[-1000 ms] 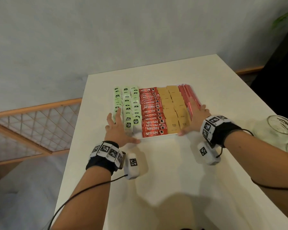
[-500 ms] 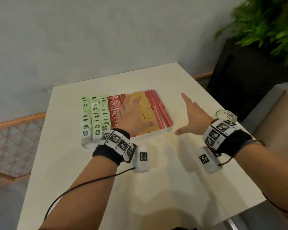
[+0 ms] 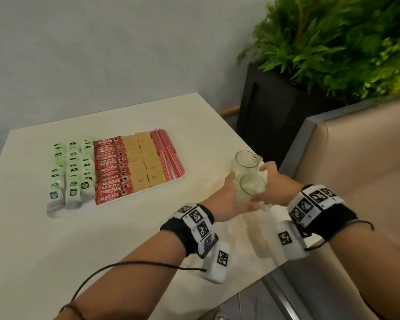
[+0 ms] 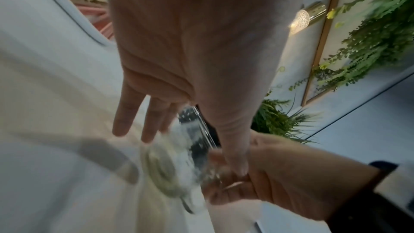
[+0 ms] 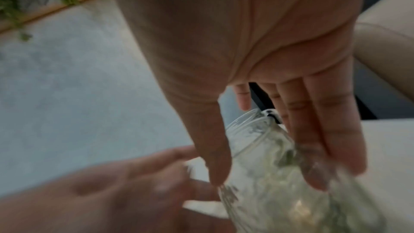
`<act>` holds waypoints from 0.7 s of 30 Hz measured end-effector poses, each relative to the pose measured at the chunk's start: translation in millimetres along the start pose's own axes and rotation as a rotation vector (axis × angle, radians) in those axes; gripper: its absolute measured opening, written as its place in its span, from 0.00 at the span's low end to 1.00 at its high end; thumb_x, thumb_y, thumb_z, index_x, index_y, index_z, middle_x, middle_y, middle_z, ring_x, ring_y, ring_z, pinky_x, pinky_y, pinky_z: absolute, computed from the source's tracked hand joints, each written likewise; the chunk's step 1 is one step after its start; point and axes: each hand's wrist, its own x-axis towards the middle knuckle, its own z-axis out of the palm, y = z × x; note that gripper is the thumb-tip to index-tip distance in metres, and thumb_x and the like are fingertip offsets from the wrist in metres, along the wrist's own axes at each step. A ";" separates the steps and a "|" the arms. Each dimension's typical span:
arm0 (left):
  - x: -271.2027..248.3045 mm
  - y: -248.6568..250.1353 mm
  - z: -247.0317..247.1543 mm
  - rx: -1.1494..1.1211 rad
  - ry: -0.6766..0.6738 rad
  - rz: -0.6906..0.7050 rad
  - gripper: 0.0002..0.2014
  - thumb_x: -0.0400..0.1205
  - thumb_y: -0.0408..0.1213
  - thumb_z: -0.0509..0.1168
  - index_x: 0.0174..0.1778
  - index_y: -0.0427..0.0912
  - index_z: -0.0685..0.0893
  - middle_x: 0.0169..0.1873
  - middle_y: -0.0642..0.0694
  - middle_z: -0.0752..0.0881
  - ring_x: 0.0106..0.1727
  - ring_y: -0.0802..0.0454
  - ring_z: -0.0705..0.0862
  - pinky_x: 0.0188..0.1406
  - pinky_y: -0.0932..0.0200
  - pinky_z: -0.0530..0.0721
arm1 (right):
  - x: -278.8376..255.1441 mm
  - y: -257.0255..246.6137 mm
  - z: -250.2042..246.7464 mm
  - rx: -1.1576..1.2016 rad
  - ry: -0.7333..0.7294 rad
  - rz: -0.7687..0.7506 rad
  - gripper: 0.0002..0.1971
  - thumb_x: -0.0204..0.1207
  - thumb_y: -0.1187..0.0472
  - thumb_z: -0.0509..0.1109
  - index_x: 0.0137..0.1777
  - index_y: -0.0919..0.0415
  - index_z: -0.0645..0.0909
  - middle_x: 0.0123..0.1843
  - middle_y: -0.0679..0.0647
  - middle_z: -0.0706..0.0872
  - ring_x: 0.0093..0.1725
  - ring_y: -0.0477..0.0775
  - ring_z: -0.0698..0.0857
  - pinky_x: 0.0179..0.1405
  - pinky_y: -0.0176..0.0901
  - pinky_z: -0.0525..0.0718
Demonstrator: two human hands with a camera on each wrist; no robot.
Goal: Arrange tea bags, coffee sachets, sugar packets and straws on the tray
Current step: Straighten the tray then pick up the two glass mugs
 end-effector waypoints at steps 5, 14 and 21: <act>9.1 -6.6 9.6 0.111 0.165 -0.026 0.62 0.68 0.55 0.80 0.85 0.50 0.40 0.81 0.42 0.62 0.79 0.43 0.67 0.76 0.42 0.71 | 12.4 2.2 -2.6 0.077 0.095 -0.098 0.31 0.74 0.50 0.76 0.72 0.53 0.65 0.56 0.54 0.85 0.50 0.51 0.85 0.48 0.44 0.82; 7.6 -18.0 -12.0 0.113 0.321 -0.004 0.42 0.72 0.51 0.78 0.77 0.50 0.62 0.69 0.55 0.77 0.52 0.57 0.80 0.45 0.66 0.78 | 62.2 -8.8 -11.0 -0.126 0.229 -0.064 0.42 0.65 0.44 0.81 0.76 0.53 0.67 0.74 0.58 0.64 0.71 0.64 0.68 0.68 0.57 0.73; -13.2 -33.2 -90.0 0.078 0.558 0.041 0.45 0.68 0.54 0.81 0.77 0.51 0.64 0.71 0.56 0.77 0.62 0.58 0.78 0.55 0.63 0.75 | 101.0 -53.2 2.9 -0.248 0.214 -0.054 0.45 0.72 0.40 0.74 0.82 0.61 0.59 0.77 0.60 0.68 0.73 0.65 0.68 0.70 0.57 0.72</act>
